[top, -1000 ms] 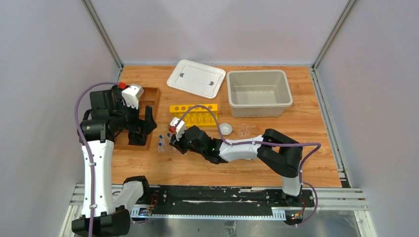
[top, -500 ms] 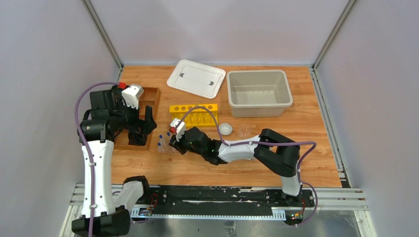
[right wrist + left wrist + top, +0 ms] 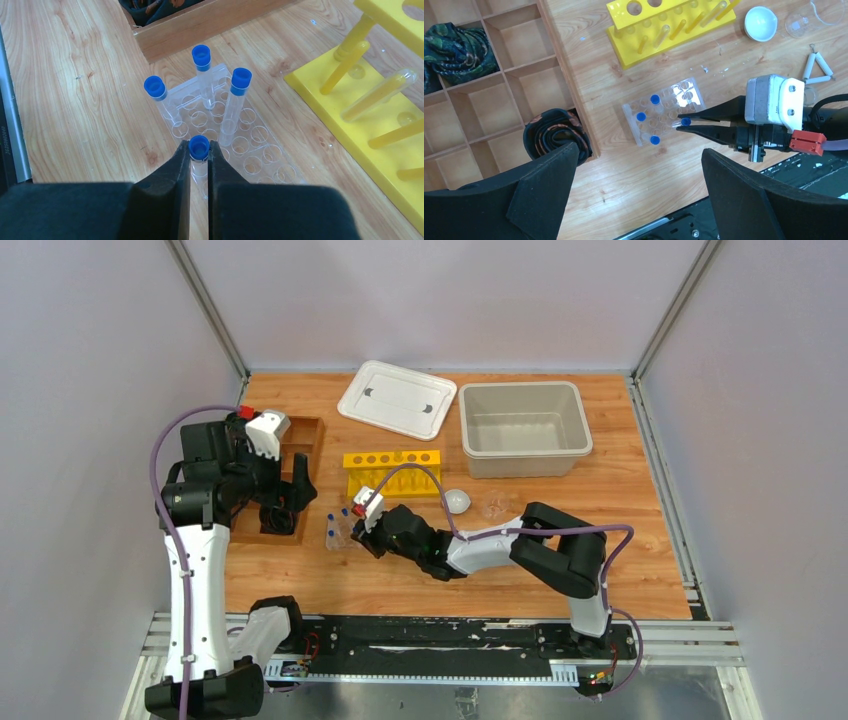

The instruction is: Organize the chemistry lab equipment

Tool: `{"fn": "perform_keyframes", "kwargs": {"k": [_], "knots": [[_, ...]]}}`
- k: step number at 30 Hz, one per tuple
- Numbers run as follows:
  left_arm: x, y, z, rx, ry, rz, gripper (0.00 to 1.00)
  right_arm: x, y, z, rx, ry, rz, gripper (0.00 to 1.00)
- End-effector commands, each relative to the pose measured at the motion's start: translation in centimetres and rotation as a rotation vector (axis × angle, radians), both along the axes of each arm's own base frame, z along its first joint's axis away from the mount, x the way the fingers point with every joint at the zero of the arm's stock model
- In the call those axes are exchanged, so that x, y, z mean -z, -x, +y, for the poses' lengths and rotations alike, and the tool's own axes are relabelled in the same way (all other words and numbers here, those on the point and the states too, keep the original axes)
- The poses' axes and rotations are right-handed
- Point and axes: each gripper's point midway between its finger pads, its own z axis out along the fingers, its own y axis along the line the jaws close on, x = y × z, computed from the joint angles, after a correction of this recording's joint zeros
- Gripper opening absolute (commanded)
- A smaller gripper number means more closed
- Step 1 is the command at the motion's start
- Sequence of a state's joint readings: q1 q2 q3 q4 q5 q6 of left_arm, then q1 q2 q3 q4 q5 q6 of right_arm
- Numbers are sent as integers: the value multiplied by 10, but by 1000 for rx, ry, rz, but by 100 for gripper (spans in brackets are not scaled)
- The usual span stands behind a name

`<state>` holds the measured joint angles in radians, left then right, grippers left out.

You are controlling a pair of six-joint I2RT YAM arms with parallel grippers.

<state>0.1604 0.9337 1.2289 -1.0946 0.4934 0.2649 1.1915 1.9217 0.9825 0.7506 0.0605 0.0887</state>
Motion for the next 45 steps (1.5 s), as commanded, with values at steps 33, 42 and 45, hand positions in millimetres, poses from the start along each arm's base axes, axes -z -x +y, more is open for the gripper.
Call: {"fn": "perform_keyframes", "kwargs": {"k": [33, 42, 45], "knots": [[-30, -5, -2, 27, -11, -95, 100, -22, -70, -225, 595, 371, 429, 60], [-32, -2, -3, 27, -8, -107, 100, 32, -88, -213, 607, 514, 475, 53], [-32, -2, -4, 26, -5, -106, 100, 41, -93, -211, 620, 534, 471, 49]]}}
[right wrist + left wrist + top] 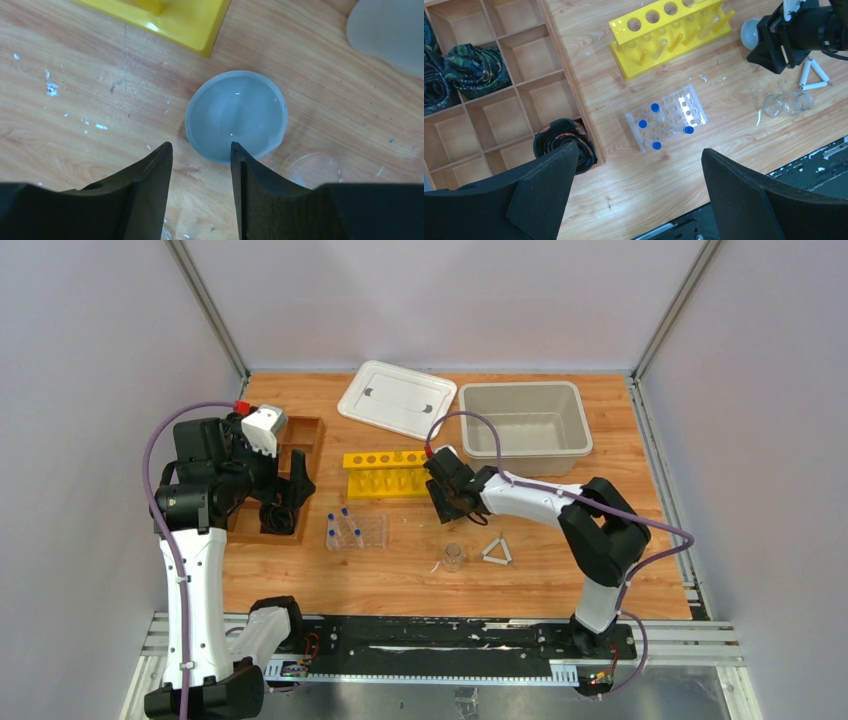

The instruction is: Organize the chemistry lab equipment

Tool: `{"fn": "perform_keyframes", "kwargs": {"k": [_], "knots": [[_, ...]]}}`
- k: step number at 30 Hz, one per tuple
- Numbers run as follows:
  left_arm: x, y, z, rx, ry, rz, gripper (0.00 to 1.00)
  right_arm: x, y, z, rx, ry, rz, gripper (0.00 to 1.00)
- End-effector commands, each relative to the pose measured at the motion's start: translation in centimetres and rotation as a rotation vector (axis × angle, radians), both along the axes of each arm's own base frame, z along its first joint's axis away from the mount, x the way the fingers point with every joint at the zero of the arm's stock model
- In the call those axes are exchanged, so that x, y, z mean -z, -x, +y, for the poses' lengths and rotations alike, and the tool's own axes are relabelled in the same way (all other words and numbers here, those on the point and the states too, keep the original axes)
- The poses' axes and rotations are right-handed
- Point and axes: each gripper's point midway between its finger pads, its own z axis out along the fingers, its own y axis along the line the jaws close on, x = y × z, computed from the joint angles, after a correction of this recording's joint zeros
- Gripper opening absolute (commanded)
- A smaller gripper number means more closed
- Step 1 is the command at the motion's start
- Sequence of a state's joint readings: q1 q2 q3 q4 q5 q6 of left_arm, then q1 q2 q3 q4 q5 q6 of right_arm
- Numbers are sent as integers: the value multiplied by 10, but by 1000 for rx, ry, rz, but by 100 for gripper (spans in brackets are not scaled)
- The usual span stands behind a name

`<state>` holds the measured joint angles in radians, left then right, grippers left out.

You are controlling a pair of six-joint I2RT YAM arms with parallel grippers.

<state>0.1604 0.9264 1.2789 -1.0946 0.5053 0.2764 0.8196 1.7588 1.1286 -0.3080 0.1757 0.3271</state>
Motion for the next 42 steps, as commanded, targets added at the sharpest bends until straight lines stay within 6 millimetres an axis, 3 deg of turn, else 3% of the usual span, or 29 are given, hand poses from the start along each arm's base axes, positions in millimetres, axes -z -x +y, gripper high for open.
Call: {"fn": "perform_keyframes", "kwargs": {"k": [1, 12, 19, 22, 26, 30, 33, 36, 42], "knots": [[-13, 0, -2, 10, 4, -44, 100, -5, -16, 5, 22, 5, -22, 48], [-16, -1, -2, 7, 3, -49, 100, 3, -21, 8, 20, 27, 11, 29], [-19, 0, -3, 13, 5, -60, 100, 11, -12, 2, 35, 54, 58, 27], [-20, 0, -4, 14, 8, -63, 100, 13, -7, -2, 49, 58, 72, 20], [-20, 1, -4, 18, 9, -63, 100, 9, -2, -7, 64, 42, 67, 1], [-21, 1, -5, 19, 11, -66, 100, -3, -1, -13, 53, 37, 38, 0], [-22, 1, -5, 19, 13, -69, 100, -21, 0, -15, 36, 20, 7, 0], [-23, 1, -5, 18, 15, -70, 100, -50, -1, -15, 16, -14, -41, 0], [-26, -1, -6, 14, 21, -72, 100, -147, -8, -12, -41, -127, -156, 0]]}}
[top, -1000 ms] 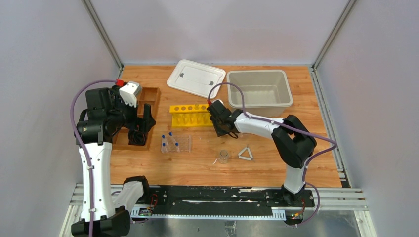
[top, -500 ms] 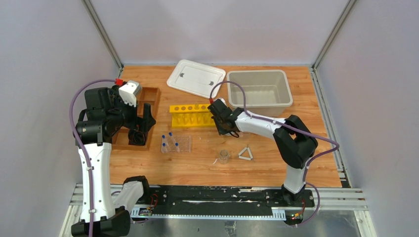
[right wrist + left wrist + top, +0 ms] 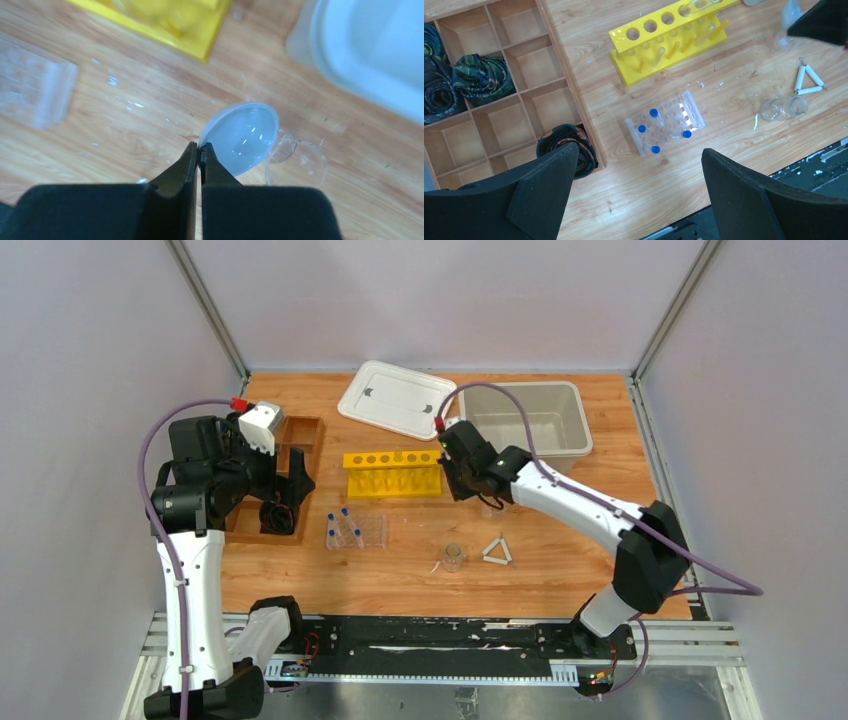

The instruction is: Organize the chemistry lab equipment

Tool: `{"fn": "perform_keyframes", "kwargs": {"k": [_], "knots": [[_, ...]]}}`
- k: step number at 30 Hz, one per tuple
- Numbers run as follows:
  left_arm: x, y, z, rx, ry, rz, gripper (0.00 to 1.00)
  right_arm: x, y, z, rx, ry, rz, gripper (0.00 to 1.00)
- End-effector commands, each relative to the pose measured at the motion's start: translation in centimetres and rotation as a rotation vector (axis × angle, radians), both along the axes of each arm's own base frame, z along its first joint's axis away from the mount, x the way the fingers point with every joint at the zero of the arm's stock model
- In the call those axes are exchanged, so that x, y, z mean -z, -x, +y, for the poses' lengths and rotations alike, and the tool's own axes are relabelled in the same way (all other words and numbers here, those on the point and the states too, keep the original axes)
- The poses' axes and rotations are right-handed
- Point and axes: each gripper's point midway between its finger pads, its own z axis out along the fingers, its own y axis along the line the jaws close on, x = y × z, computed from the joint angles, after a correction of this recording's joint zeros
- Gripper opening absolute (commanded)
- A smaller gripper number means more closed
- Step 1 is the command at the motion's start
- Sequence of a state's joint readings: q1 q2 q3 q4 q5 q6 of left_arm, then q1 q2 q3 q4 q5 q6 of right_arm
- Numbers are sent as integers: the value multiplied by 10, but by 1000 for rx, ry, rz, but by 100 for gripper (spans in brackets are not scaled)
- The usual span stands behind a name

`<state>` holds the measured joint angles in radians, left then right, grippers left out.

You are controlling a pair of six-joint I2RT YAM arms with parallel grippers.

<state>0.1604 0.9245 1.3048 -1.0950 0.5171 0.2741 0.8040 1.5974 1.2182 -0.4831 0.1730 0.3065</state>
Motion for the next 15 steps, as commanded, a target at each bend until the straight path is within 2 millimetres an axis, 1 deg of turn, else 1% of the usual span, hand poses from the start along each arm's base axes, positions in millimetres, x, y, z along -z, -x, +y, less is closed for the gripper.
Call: {"fn": "perform_keyframes", "kwargs": {"k": [1, 4, 5, 7, 8, 10, 12, 14, 15], "knots": [[-17, 0, -4, 6, 18, -46, 100, -92, -14, -2, -42, -104, -137, 0], [-20, 0, -5, 6, 26, -51, 100, -145, -33, -11, -28, -168, -212, 0], [-21, 0, -5, 6, 27, -54, 100, -156, -40, -14, -20, -178, -226, 0], [-24, 1, -6, 7, 30, -63, 100, -168, -61, -20, 8, -178, -242, 0], [-24, 2, -7, 10, 33, -63, 100, -170, -72, -23, 24, -176, -235, 0], [-23, 2, -8, 10, 41, -57, 100, -166, -95, -31, 62, -162, -209, 0], [-21, 3, -8, 11, 43, -52, 100, -156, -118, -36, 96, -146, -191, 0], [-18, 2, -7, 12, 37, -47, 100, -141, -139, -38, 124, -116, -176, 0], [-17, 2, -7, 11, 33, -46, 100, -132, -150, -43, 143, -95, -172, 0]]}}
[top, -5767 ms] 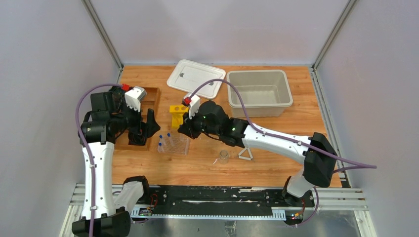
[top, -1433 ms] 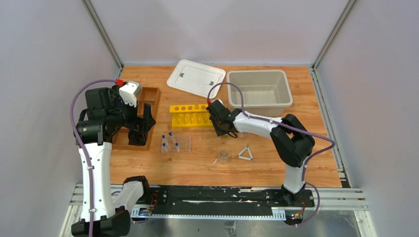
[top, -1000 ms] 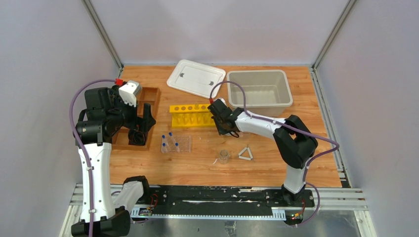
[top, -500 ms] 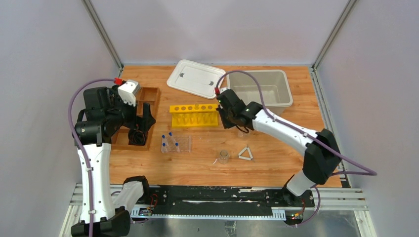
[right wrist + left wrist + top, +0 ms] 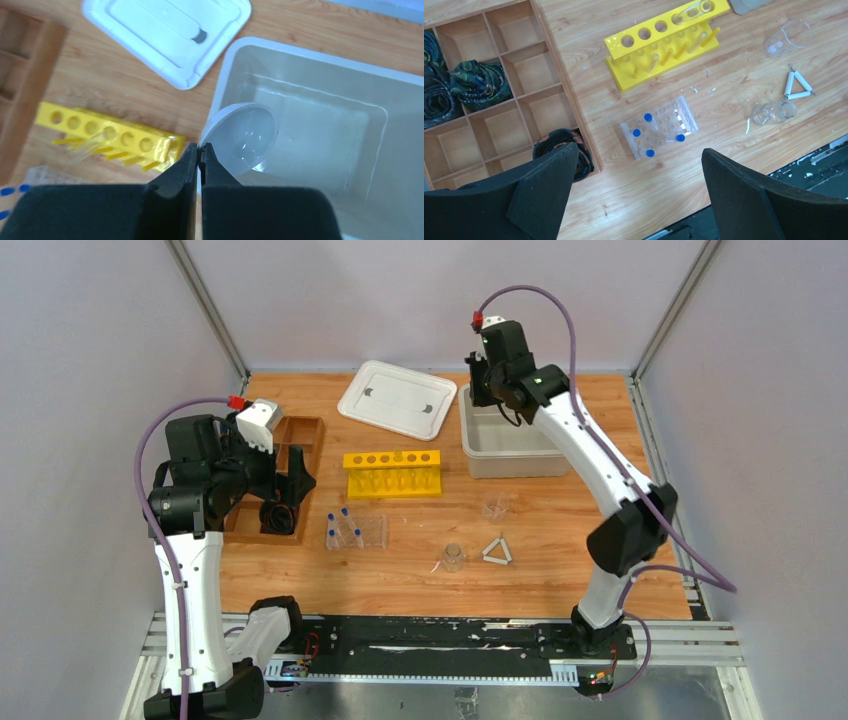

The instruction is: Organize the chemistry lab equipment

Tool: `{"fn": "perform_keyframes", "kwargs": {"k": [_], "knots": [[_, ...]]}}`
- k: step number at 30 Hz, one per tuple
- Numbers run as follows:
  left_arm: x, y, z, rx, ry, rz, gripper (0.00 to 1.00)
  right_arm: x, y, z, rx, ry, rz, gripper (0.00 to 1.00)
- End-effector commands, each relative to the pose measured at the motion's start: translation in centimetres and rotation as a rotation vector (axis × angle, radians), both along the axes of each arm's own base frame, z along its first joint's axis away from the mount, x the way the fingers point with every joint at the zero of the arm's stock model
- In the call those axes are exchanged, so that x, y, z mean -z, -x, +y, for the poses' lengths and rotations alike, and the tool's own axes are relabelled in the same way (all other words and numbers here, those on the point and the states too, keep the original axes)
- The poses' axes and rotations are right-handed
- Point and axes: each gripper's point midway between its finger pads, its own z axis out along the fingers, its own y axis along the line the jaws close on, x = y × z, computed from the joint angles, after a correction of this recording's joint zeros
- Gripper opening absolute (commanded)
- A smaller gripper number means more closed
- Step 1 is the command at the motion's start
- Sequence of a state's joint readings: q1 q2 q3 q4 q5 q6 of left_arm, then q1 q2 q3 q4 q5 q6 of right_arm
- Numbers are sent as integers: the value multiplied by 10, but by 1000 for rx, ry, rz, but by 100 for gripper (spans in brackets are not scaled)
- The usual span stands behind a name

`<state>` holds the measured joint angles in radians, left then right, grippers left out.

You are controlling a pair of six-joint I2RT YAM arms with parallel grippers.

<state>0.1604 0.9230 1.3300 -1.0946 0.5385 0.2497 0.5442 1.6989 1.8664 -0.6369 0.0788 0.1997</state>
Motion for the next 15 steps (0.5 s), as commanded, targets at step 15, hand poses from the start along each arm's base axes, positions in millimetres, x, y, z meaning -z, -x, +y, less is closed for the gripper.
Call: {"fn": "perform_keyframes", "kwargs": {"k": [15], "knots": [[0, 2, -1, 15, -5, -19, 100, 190, -91, -38, 124, 150, 348, 0]]}}
